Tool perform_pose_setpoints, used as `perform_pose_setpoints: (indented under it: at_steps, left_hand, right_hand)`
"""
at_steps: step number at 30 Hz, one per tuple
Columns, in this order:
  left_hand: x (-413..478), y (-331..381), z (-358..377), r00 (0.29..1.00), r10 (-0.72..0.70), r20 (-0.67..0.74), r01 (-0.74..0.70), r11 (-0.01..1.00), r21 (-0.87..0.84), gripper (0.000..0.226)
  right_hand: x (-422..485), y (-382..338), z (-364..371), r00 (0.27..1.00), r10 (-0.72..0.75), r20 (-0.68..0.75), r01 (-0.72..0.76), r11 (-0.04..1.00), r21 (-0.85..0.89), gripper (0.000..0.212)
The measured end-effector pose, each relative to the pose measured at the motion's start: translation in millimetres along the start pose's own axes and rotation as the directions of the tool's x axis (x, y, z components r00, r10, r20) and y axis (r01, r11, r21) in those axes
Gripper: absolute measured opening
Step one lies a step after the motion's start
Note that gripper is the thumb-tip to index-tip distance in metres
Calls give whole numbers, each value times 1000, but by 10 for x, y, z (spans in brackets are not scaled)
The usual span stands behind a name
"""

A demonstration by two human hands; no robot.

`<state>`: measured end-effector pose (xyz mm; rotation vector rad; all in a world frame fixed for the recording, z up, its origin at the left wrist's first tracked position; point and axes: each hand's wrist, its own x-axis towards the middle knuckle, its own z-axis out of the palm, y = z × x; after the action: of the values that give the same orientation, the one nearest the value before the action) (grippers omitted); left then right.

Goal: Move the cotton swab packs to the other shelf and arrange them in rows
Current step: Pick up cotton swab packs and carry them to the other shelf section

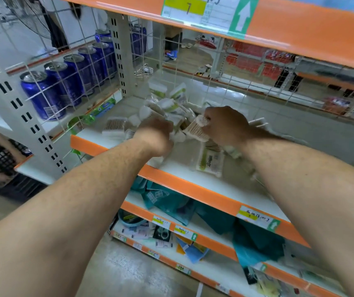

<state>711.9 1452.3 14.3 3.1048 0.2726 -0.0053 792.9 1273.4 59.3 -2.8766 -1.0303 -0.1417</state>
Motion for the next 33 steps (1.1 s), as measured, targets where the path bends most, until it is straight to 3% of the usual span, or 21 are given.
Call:
perform_pose_setpoints:
  at_steps: [2, 7, 13, 18, 24, 28, 30, 33]
  left_hand:
    - [12, 118, -5, 1000, 31, 4, -31, 999, -21, 40]
    - [15, 570, 107, 977, 130, 170, -91, 972, -218, 56]
    - [22, 909, 216, 968, 68, 242, -58, 997, -46, 73]
    - [29, 976, 200, 962, 72, 264, -23, 983, -184, 59]
    - [5, 828, -6, 957, 59, 285, 107, 839, -533, 32]
    - [-29, 521, -338, 966, 53, 251, 120, 771, -625, 35]
    - [-53, 381, -487, 965, 30, 260, 173, 671, -721, 34]
    - [-129, 228, -674, 957, -12, 290, 251, 540, -804, 32]
  right_hand:
    - [-53, 83, -83, 999, 38, -17, -38, 999, -12, 12]
    - [-244, 264, -179, 995, 99, 27, -98, 994, -43, 15]
    - [-480, 482, -189, 985, 165, 45, -166, 986, 24, 27]
    - [-577, 568, -168, 985, 169, 42, -170, 985, 36, 11]
    - [-579, 549, -261, 976, 208, 61, -215, 968, 129, 30]
    - [-532, 506, -413, 966, 252, 61, -259, 935, 242, 28]
    - [-509, 486, -487, 965, 257, 46, -260, 927, 269, 24]
    - [-481, 456, -578, 960, 276, 40, -272, 890, 367, 36]
